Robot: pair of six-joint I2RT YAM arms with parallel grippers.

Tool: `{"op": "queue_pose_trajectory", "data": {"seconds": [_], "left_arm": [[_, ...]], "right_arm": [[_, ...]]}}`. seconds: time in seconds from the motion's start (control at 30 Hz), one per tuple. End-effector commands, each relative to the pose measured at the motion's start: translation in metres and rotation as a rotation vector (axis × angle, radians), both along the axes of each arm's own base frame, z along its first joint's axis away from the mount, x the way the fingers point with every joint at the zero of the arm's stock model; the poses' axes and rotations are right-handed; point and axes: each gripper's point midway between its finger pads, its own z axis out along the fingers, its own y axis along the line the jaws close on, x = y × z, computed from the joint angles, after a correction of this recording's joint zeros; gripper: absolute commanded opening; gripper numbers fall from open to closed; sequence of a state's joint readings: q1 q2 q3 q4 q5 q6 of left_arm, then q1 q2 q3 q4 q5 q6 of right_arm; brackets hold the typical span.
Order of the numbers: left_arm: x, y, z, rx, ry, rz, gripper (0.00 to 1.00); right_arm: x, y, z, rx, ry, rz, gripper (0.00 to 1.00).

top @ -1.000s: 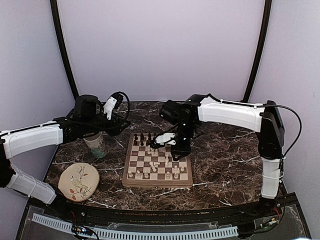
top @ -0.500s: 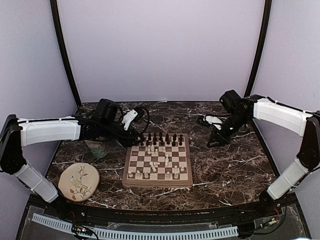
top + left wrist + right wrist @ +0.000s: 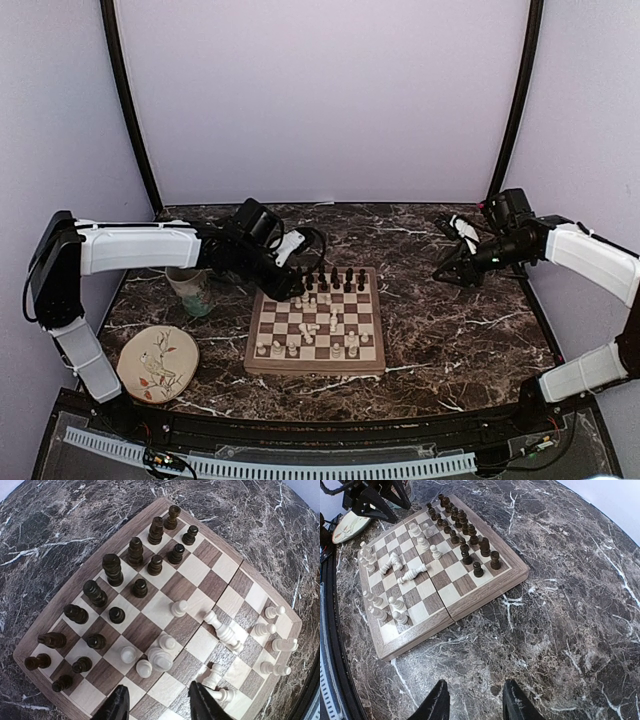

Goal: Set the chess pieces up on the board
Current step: Pick up the king from the chessboard.

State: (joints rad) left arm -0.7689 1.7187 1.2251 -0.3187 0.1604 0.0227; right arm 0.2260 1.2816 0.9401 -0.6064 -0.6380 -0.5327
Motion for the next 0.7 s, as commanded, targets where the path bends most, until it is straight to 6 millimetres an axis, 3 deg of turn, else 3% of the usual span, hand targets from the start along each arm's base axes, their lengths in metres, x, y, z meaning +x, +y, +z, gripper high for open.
{"op": "queue_pose_trajectory", "data": {"seconds": [0.0, 0.67], "left_arm": [[-0.007, -0.005, 0.003, 0.028, 0.027, 0.011, 0.43], [0.001, -0.01, -0.024, 0.155, 0.034, 0.033, 0.34]], "right_arm": [[0.005, 0.0, 0.0, 0.011, -0.028, 0.002, 0.37], [0.001, -0.001, 0.002, -0.001, -0.051, 0.013, 0.37]]}}
